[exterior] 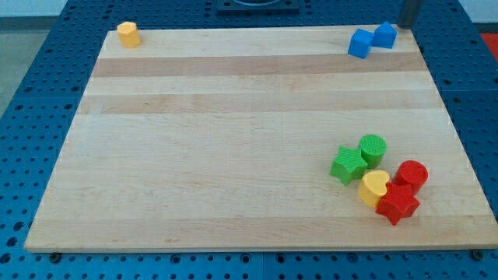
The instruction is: Push the blue triangle into the blue cube
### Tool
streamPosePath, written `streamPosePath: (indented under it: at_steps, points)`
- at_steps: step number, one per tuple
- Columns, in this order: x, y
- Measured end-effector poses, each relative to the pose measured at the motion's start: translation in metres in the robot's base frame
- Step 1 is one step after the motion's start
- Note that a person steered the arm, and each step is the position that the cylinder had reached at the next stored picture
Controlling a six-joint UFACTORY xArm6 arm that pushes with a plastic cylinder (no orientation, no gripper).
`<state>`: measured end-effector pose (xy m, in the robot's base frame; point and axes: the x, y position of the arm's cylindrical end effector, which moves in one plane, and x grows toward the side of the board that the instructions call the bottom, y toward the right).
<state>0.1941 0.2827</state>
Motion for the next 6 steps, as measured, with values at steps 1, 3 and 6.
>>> streamPosePath:
  at_steps: [1,3,6]
  points:
    - [0.011,-0.014]
    - [0.026,-0.049]
    - [0.077,-0.115]
